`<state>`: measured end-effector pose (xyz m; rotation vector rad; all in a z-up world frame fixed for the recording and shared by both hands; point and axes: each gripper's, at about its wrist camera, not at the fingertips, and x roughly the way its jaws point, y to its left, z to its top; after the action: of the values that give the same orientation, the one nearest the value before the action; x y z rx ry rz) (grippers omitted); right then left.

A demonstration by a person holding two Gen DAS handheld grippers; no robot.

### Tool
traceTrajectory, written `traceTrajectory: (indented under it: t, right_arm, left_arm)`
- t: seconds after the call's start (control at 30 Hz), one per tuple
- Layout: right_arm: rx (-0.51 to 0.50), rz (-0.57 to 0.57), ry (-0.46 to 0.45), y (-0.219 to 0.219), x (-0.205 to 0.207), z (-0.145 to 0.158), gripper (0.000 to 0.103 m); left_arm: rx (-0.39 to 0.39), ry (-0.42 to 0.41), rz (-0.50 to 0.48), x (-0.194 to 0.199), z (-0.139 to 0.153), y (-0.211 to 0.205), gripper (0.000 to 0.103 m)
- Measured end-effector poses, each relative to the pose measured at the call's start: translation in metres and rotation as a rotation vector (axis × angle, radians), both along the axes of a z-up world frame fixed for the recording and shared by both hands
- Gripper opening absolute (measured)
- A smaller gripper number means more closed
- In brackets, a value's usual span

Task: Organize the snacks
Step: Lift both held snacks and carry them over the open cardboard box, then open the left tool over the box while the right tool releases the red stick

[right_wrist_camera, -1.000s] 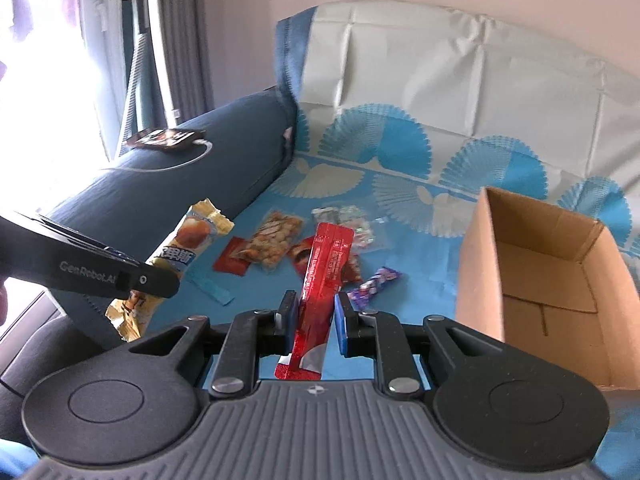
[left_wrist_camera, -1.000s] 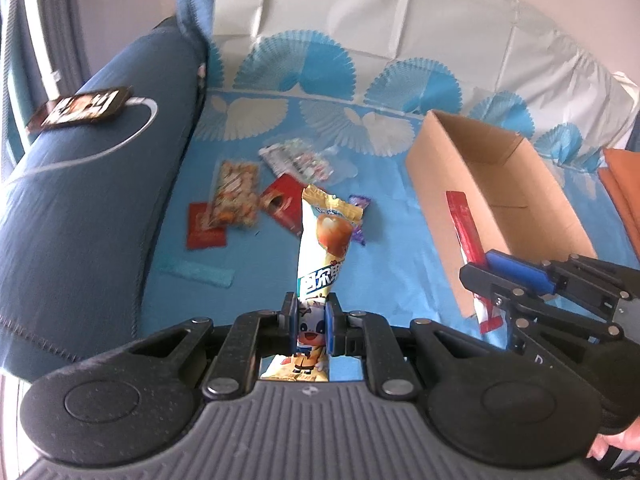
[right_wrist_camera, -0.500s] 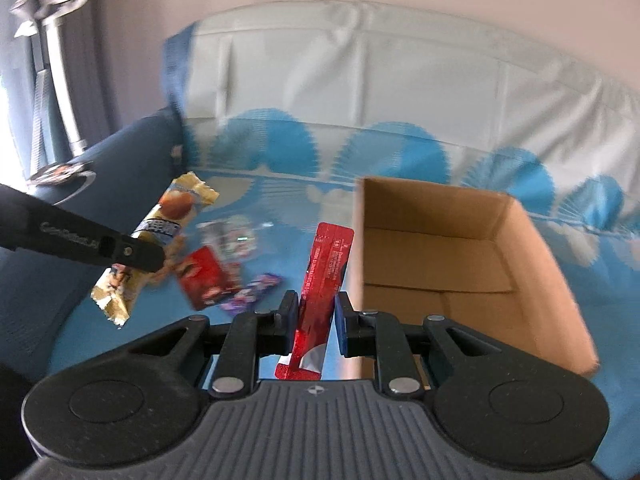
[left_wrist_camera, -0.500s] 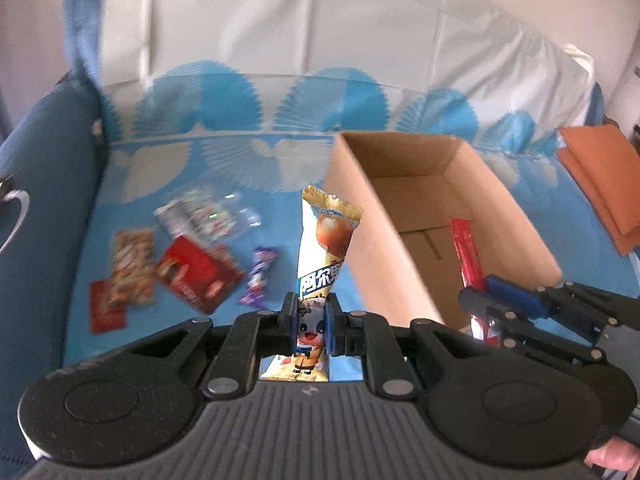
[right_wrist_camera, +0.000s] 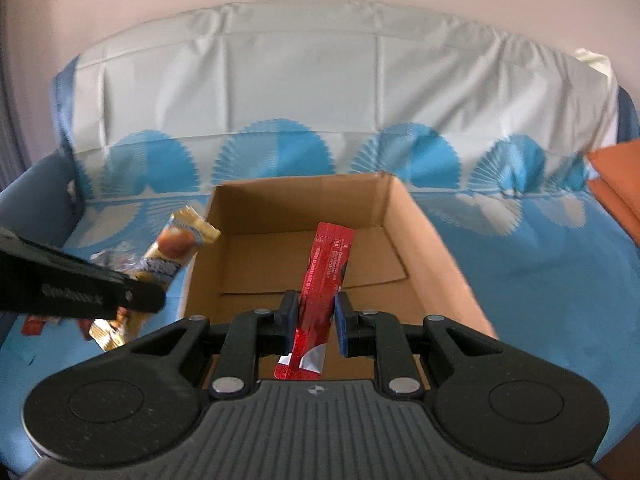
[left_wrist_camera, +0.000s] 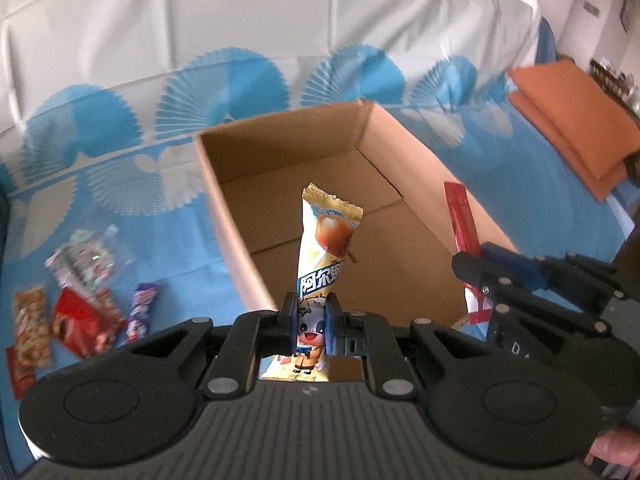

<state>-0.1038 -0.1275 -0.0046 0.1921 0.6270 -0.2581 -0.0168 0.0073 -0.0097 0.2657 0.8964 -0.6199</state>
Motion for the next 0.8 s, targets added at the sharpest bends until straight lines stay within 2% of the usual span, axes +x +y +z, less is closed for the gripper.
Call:
traceTrajectory:
  t: [0.23, 0.4, 0.47, 0.5, 0.53, 0.57, 0.6, 0.67, 0.8]
  right_arm:
    - [0.023, -0.087, 0.023, -0.033, -0.005, -0.018, 0.021]
    - [0.033, -0.110, 0.034, -0.044, -0.004, -0.028, 0.022]
    - [0.035, -0.121, 0.040, -0.048, -0.001, -0.031, 0.023]
    - [0.040, -0.126, 0.044, -0.049, 0.000, -0.033, 0.026]
    - [0.045, -0.132, 0.049, -0.050, 0.002, -0.034, 0.029]
    - [0.052, -0.143, 0.056, -0.052, 0.003, -0.035, 0.043]
    - [0.054, -0.162, 0.059, -0.053, 0.003, -0.035, 0.057]
    - [0.047, -0.210, 0.042, -0.055, 0.000, -0.033, 0.075]
    - [0.020, -0.222, 0.028, -0.054, -0.007, -0.028, 0.079]
  left_arm:
    - [0.086, -0.004, -0.051, 0.013, -0.036, -0.046, 0.014]
    - [0.124, 0.005, -0.075, 0.019, -0.054, -0.058, 0.015]
    - [0.127, 0.004, -0.070, 0.023, -0.057, -0.060, 0.019]
    - [0.131, 0.003, -0.067, 0.024, -0.058, -0.061, 0.040]
    - [0.128, 0.004, -0.066, 0.026, -0.058, -0.060, 0.078]
    - [0.117, 0.000, -0.059, 0.028, -0.056, -0.058, 0.096]
    - [0.111, -0.029, -0.030, 0.029, -0.053, -0.056, 0.103]
    - [0.071, -0.068, -0.021, 0.030, -0.047, -0.049, 0.103]
    - [0.040, -0.031, -0.036, 0.033, -0.041, -0.042, 0.103]
